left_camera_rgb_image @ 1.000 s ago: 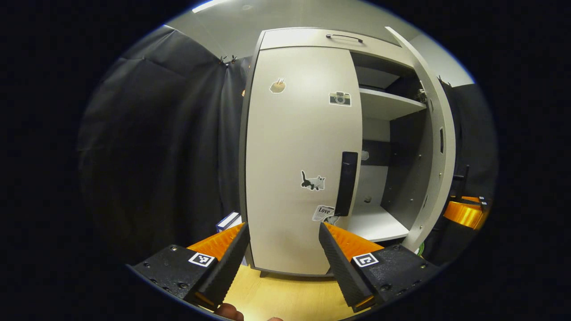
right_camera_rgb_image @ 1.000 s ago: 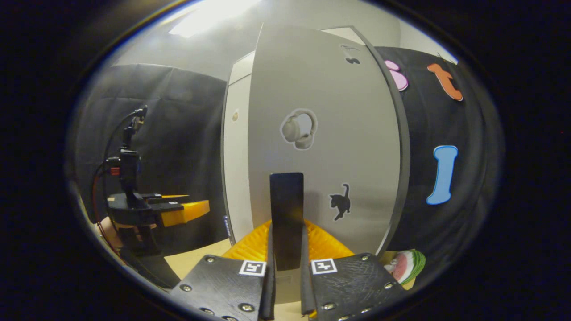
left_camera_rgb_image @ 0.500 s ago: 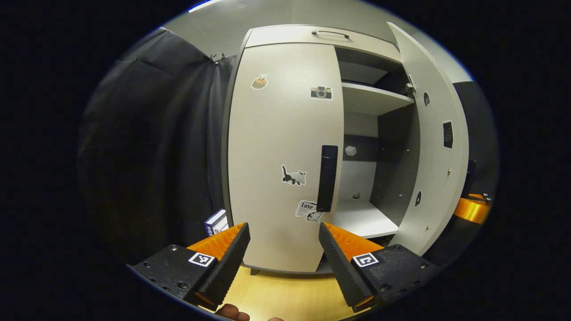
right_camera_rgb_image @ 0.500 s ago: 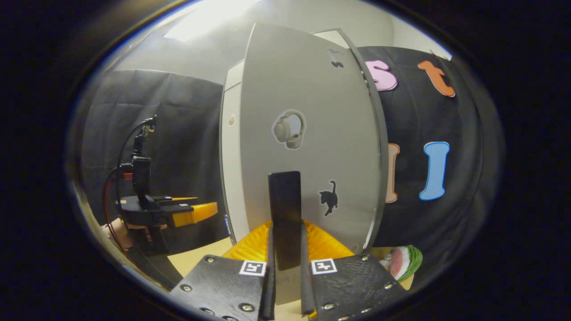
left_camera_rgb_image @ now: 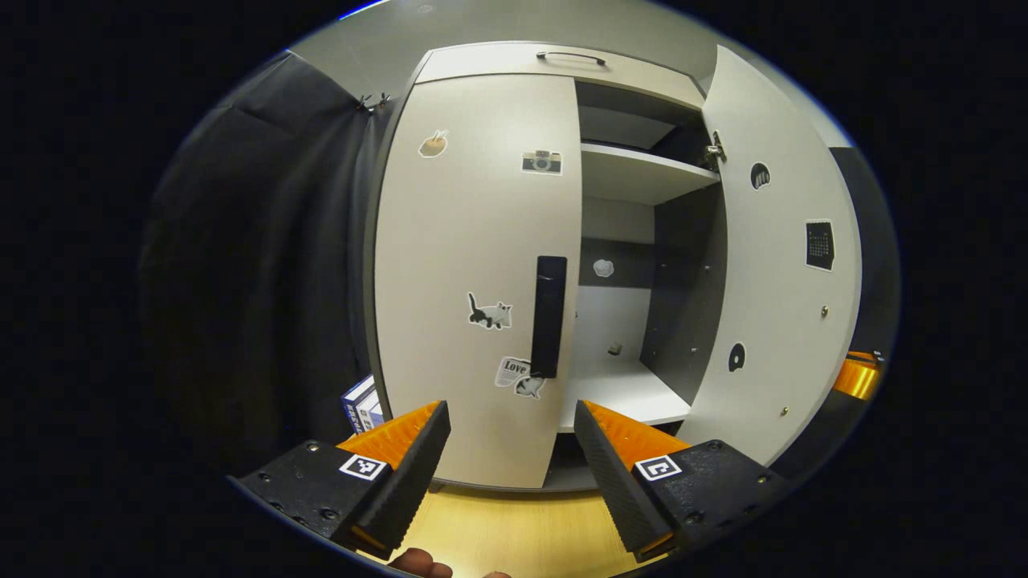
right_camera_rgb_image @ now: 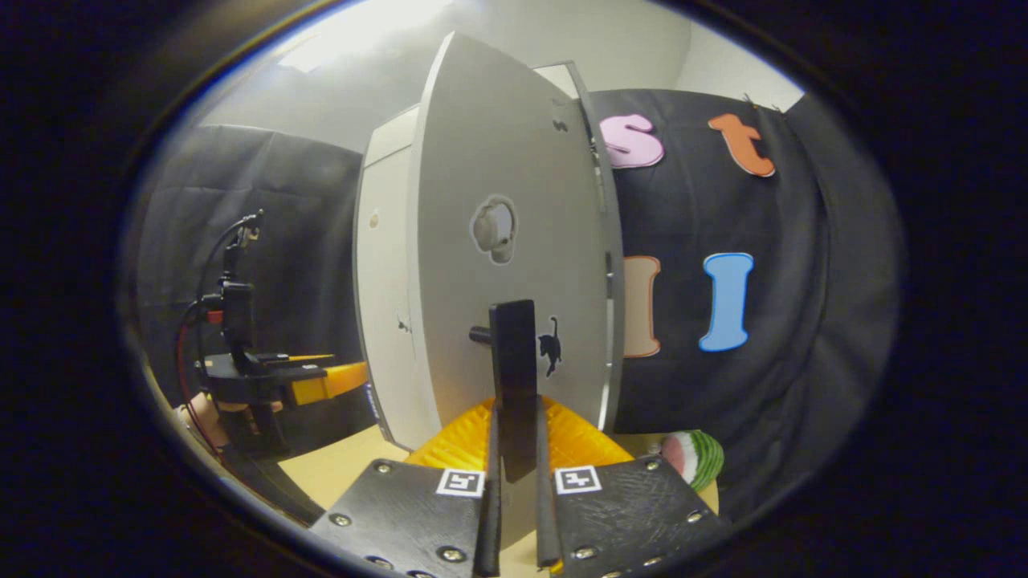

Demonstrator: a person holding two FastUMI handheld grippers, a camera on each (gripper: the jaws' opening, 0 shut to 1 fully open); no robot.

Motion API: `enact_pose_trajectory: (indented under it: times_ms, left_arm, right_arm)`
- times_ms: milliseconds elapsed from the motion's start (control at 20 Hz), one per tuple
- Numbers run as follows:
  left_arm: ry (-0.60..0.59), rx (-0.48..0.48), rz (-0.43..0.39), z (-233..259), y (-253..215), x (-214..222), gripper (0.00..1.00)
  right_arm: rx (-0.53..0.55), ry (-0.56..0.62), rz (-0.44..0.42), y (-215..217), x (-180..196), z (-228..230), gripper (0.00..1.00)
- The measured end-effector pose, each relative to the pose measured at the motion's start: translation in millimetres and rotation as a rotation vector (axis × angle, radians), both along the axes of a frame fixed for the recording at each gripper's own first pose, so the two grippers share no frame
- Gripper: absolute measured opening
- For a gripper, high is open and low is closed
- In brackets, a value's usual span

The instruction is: Open the right door of the double-door shoe cabinet with the right hand, and open the left door with the left hand.

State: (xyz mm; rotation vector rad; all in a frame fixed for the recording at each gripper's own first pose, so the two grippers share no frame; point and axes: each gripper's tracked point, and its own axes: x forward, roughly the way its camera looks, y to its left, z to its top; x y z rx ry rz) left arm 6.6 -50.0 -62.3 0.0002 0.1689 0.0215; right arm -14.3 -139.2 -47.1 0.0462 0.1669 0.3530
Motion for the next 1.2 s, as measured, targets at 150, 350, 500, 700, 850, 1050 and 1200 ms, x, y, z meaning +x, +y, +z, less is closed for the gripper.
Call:
enact_pose_trajectory:
  times_ms: [150,350,500,700,850,1050,1200]
  left_arm:
    - [0.0,0.01,-0.027,-0.9,-10.9,3.3,0.97]
    - [-0.003,0.009,-0.052,0.8,-21.7,13.7,0.97]
    - [-0.005,0.021,-0.047,2.7,-22.5,24.6,0.97]
    - [-0.025,0.041,-0.036,9.1,-13.0,46.6,0.97]
    - [-0.04,0.055,-0.026,12.6,-5.3,70.4,0.97]
    - [-0.041,0.054,-0.042,11.0,-9.0,101.3,0.97]
    - [-0.05,0.06,-0.056,9.7,-15.1,122.6,0.97]
  right_arm:
    - [-0.021,0.003,-0.103,-31.2,5.6,-6.2,0.17]
    - [0.036,-0.006,-0.166,-62.2,5.4,-1.2,0.13]
    - [0.144,-0.004,-0.174,-63.9,5.7,0.4,0.12]
    - [0.16,-0.003,-0.189,-62.6,6.0,-1.1,0.11]
    - [0.089,-0.021,-0.22,-67.3,2.7,-0.8,0.12]
    - [0.017,-0.042,-0.285,-75.6,-2.1,3.0,0.12]
    - [0.014,-0.053,-0.36,-97.3,-23.5,7.1,0.12]
